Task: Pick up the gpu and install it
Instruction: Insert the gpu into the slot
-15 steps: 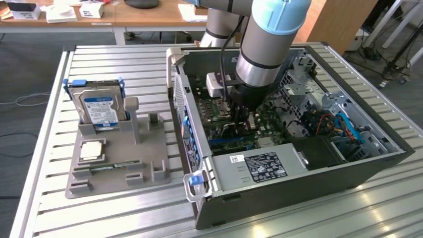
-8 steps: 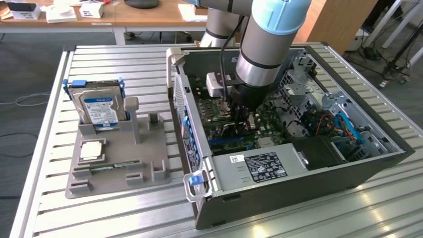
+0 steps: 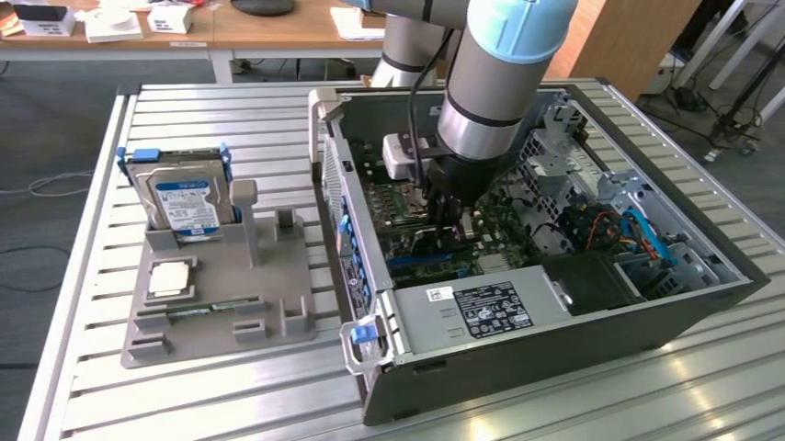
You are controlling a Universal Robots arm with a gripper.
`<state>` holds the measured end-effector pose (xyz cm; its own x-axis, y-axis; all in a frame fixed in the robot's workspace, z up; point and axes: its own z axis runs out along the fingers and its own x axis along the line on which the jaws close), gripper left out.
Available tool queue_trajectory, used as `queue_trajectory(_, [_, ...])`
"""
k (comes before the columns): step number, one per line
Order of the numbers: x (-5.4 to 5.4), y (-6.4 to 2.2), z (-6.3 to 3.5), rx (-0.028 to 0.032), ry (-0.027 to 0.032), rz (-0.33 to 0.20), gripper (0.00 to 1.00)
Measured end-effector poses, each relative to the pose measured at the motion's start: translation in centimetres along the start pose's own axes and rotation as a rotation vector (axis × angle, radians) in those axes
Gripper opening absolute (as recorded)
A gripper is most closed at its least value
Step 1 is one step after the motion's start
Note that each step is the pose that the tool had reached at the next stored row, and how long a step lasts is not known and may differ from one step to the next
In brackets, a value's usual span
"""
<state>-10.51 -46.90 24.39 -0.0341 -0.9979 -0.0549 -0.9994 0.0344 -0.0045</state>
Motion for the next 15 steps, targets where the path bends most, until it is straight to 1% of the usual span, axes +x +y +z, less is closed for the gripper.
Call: queue_trajectory(15, [-0.1,-0.01,-1.72,0.0003,0.0001,0.000,0.40])
